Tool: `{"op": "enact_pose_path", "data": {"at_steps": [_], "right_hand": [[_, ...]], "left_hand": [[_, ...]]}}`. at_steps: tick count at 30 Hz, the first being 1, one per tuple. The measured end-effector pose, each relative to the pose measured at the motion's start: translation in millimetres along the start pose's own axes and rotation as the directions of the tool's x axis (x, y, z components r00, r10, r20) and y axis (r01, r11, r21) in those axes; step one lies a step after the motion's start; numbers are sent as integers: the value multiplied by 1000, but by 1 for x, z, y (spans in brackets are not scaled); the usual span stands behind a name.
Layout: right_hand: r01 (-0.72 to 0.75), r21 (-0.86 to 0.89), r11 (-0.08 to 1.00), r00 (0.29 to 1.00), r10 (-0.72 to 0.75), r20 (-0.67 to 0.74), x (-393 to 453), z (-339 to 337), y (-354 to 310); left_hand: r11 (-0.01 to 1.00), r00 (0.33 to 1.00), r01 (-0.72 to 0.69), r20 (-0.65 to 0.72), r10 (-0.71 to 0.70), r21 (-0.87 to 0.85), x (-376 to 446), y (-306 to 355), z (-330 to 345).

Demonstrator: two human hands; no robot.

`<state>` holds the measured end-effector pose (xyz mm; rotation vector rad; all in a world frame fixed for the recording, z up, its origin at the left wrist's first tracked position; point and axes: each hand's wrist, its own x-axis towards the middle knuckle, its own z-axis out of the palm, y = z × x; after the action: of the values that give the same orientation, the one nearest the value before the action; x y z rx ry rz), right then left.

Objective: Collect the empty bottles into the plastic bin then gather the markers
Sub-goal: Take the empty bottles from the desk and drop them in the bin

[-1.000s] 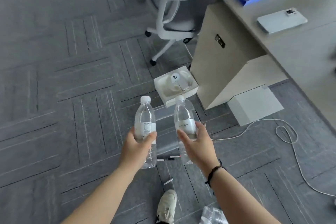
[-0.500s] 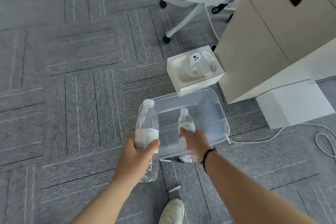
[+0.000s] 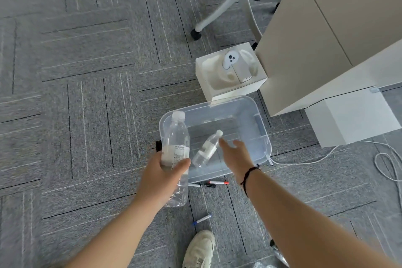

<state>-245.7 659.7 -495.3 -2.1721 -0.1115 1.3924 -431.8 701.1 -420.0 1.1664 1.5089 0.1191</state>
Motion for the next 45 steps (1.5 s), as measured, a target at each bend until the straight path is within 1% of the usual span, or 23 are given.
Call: {"op": "enact_pose_path", "data": {"at_steps": [4,6,9,11,19,23,28,31,37,42,45], "right_hand": [[-76,76,994,997,73,38,-34,-22,26],[-98,52,994,995,97,11,-44,-30,47],[-152,25,988,988,152,-9,-54,-46,71],[-167,37,985,986,168,-20,-57,-57,76],[-113,73,991,993,115,-22,-58,-63,55],[-97,75,992,995,98,-5,-72,-65,45],[-93,135,986,995,96,-14,-107,-93,27],[-33,159,987,996,45,-76,-142,-125,13],[141,163,976,973,-107,-203,-231,-208,-23],[272,253,929,921,-175,-347,-305,-291,-36],[346,331,878,879,-180,-441,-356,-354,-26]], "left_hand": [[998,999,48,-1,-48,40,4,-2,13],[996,998,62,0,-62,61,13,1,19],[993,999,45,25,-48,106,25,12,29],[986,999,43,1,-44,161,32,19,35],[977,1000,15,0,-15,213,26,38,45],[980,999,-36,19,33,194,11,49,44],[989,997,-61,59,54,132,-20,74,49],[989,994,-80,80,71,121,-50,103,56],[963,957,-241,197,215,123,-143,197,85],[902,884,-402,324,337,158,-234,274,135],[844,825,-509,375,423,167,-296,311,178]]}}
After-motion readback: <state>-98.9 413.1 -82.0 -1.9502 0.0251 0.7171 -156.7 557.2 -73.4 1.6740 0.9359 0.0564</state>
